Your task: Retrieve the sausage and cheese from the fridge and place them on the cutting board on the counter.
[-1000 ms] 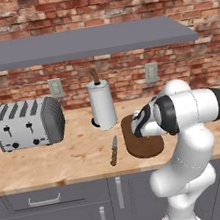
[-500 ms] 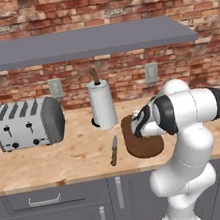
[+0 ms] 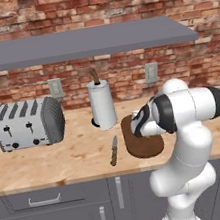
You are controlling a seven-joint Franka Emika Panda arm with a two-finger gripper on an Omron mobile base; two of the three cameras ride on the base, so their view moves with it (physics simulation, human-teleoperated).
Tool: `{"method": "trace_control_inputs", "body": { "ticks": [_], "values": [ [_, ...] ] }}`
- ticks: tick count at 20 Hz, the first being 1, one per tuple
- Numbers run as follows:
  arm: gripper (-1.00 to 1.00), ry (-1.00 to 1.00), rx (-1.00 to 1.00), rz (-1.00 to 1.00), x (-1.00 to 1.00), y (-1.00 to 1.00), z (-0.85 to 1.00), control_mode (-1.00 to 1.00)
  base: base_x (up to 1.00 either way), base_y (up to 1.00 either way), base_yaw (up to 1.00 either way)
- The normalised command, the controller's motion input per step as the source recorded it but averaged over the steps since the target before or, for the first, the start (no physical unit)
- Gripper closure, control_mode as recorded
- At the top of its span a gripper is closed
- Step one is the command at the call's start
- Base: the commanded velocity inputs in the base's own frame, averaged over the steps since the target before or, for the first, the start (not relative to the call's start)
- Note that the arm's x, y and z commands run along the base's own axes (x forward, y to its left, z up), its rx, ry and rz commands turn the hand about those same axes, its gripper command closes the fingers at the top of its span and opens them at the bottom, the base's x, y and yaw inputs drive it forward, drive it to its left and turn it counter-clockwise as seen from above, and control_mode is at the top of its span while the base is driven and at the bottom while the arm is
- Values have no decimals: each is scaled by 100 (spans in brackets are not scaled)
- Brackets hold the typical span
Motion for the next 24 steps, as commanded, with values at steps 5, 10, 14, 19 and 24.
{"method": "trace_control_inputs", "body": {
  "ticks": [5,10,14,19,24],
  "values": [
    [-100,4,0,0,4,0,-10,-100,0,0,0],
    [-100,2,0,0,0,0,0,-100,0,0,0],
    [-100,0,0,0,0,0,0,-100,0,0,0],
    [-100,0,0,0,0,0,1,-100,0,0,0],
    [-100,0,0,0,0,-2,16,-100,0,0,0]
  ]
}}
